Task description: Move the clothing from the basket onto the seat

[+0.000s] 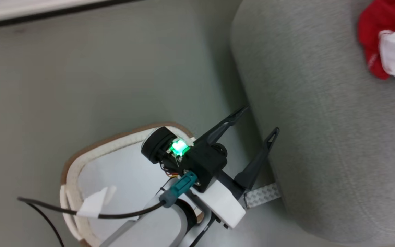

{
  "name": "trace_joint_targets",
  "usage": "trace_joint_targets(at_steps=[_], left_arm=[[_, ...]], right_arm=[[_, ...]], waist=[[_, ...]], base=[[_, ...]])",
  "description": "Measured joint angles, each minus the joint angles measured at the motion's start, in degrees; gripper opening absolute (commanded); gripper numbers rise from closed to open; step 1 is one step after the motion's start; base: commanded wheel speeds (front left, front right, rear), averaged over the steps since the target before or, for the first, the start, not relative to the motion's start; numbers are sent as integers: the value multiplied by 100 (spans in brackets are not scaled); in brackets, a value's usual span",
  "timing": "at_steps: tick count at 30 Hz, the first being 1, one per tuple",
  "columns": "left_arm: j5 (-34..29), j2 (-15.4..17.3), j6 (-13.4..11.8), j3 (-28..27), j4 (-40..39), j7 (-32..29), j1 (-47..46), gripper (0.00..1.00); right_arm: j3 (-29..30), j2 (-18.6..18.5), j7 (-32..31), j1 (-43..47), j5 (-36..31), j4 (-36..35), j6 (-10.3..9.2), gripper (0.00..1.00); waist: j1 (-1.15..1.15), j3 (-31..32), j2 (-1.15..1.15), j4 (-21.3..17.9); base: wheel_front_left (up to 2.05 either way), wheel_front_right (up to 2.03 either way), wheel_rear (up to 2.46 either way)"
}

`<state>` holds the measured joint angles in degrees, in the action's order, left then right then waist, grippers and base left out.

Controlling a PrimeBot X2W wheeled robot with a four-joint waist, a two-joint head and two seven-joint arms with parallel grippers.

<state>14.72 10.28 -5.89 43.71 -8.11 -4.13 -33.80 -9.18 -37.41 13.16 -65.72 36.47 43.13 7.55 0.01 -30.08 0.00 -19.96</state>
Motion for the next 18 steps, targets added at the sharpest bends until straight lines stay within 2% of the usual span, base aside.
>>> trace_joint_targets(at_steps=[5, 7, 8, 10, 11, 18], left_arm=[[-9, -20, 57, 82, 11, 25, -68, 100], [-9, -21, 52, 70, 16, 66, -91, 100], [-9, -21, 45, 58, 19, 73, -97, 100], [-9, -8, 21, 20, 43, 109, -99, 100], [-7, 11, -4, -4, 64, 119, -98, 100], [94, 114, -132, -199, 107, 278, 26, 100]], right_arm=[[566, -11, 79, -25, -240, 956, 0, 0], [766, 98, 123, 2, -302, 1283, 0, 0], [827, 185, 154, 46, -357, 1430, 0, 3], [950, 368, 156, 203, -493, 1655, 1, 53], [1010, 430, 156, 271, -539, 1683, 0, 100], [1224, 732, 164, 1083, -1053, 878, 0, 100]], waist=[[0, -484, 0, 355], [0, -613, 0, 484], [1, -664, 0, 534], [1, -742, 0, 618], [1, -750, 0, 640], [0, -463, 0, 569]], base=[[0, 0, 0], [0, 0, 0], [0, 0, 0], [0, 0, 0], [0, 0, 0], [0, 0, 0]])
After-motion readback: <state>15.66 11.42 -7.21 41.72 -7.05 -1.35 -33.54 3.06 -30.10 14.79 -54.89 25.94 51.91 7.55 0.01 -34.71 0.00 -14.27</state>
